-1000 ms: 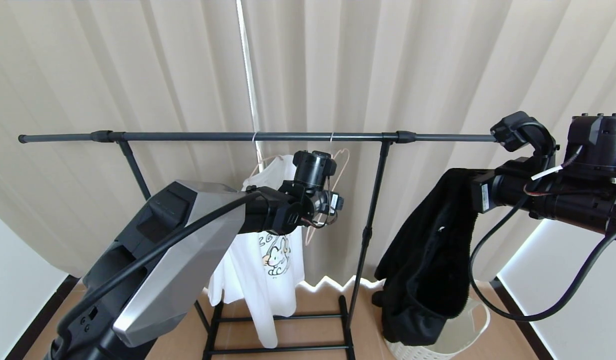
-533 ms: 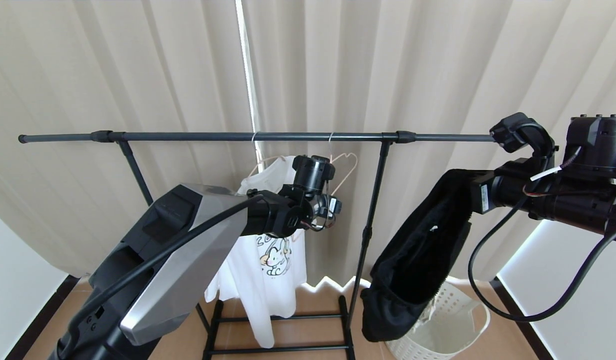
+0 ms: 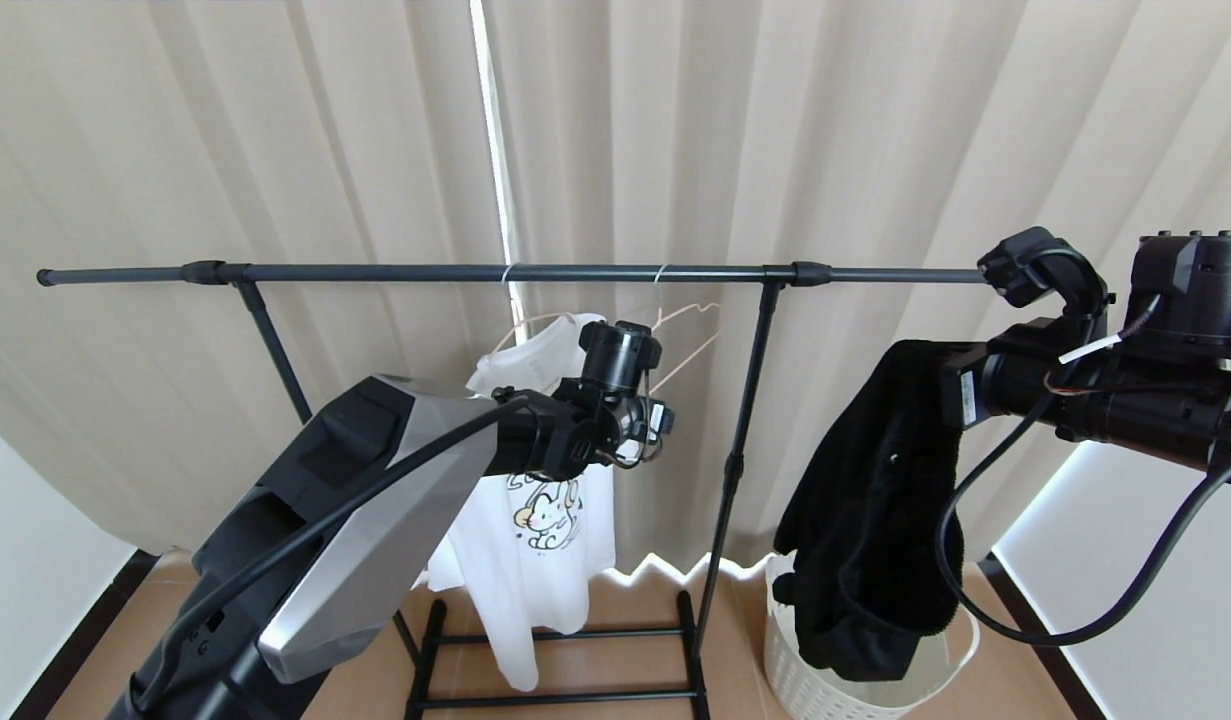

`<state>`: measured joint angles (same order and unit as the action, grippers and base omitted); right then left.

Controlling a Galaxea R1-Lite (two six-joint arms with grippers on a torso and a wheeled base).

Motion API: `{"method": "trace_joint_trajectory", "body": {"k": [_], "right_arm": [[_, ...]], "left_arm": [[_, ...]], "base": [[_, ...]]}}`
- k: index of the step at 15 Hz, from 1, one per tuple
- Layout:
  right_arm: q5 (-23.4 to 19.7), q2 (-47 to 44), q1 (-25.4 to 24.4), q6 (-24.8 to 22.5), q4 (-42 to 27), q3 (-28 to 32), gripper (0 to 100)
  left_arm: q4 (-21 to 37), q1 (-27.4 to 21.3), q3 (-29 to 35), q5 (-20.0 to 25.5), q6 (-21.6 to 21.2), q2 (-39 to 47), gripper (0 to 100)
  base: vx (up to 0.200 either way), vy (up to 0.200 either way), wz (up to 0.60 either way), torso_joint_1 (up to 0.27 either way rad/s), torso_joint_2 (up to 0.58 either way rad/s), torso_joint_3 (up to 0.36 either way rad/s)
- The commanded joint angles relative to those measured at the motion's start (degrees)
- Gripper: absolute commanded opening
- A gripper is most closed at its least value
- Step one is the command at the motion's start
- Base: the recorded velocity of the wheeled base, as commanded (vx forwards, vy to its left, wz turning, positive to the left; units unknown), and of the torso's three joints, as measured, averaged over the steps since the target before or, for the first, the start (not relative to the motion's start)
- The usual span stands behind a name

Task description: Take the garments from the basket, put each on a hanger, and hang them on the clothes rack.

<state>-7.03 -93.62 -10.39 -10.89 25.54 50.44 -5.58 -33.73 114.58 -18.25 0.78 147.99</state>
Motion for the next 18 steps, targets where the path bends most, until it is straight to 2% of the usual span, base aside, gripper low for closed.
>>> {"method": "trace_joint_trajectory", "body": {"k": [1,18], "right_arm": [[0.00,-0.16,-0.07,-0.01,0.04,-0.08,0],[0.44,-0.51,-0.07,-0.01,0.12,0.00,0]], "left_arm": [[0.05,-0.02,0.01,-0.03,0.27,0.10,100],[-2.77,2.18,0.01,0.14,0.80,1.60,100]], "base": [[0.000,0.000,0.00,0.000,0.00,0.000],[0.000,0.000,0.00,0.000,0.00,0.000]]}}
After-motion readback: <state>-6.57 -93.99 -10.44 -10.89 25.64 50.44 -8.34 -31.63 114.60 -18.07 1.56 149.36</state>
